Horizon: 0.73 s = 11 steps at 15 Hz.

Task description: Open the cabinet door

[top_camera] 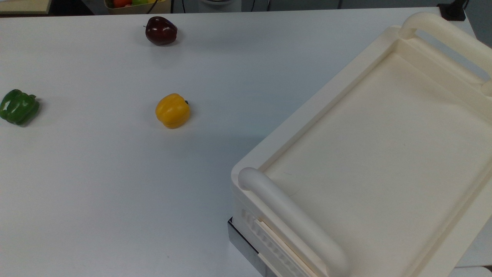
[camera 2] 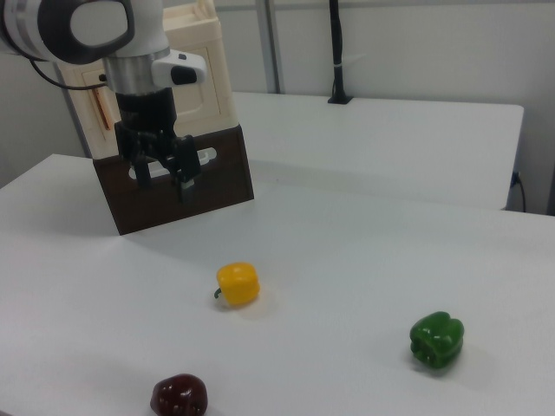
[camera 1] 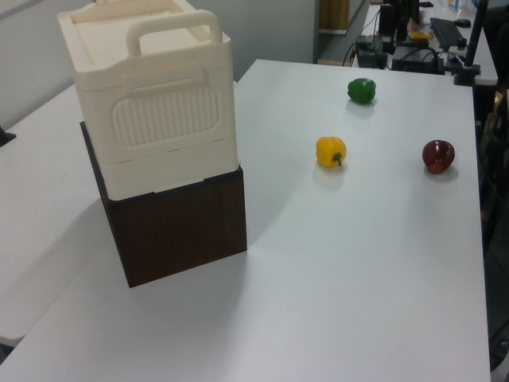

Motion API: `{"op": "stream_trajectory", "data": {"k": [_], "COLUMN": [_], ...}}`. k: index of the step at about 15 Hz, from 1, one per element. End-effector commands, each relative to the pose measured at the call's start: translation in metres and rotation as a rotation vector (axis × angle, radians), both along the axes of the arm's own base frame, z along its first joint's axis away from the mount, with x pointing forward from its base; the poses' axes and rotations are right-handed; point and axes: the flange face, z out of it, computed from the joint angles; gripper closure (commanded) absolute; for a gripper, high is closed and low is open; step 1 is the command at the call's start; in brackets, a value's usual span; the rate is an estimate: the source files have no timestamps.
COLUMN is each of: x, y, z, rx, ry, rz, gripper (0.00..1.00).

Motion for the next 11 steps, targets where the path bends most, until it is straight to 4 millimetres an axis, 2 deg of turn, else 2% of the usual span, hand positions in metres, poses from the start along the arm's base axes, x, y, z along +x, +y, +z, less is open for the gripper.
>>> {"op": "stream_trajectory", "data": {"k": [1,4,6,8,10,11], "x": [-0.002,0.006,0.009,0.015,0.025,0.031], "y": [-0.001,0.011,0.017,0.025,0.038,0.054], "z": [0.013,0.001,-0.001,0.01,0.009,0.007], "rx": [0.009,0.027,0.109,0.139,0.168,0.174], "ry": [-0.011,0.003,-0.014,-0.079,-0.12,-0.141], "rz": [0.042,0.13,0.208,0.267,0.311,0.34], "gripper": [0.0,0.0,0.0,0.0,0.0,0.0]}}
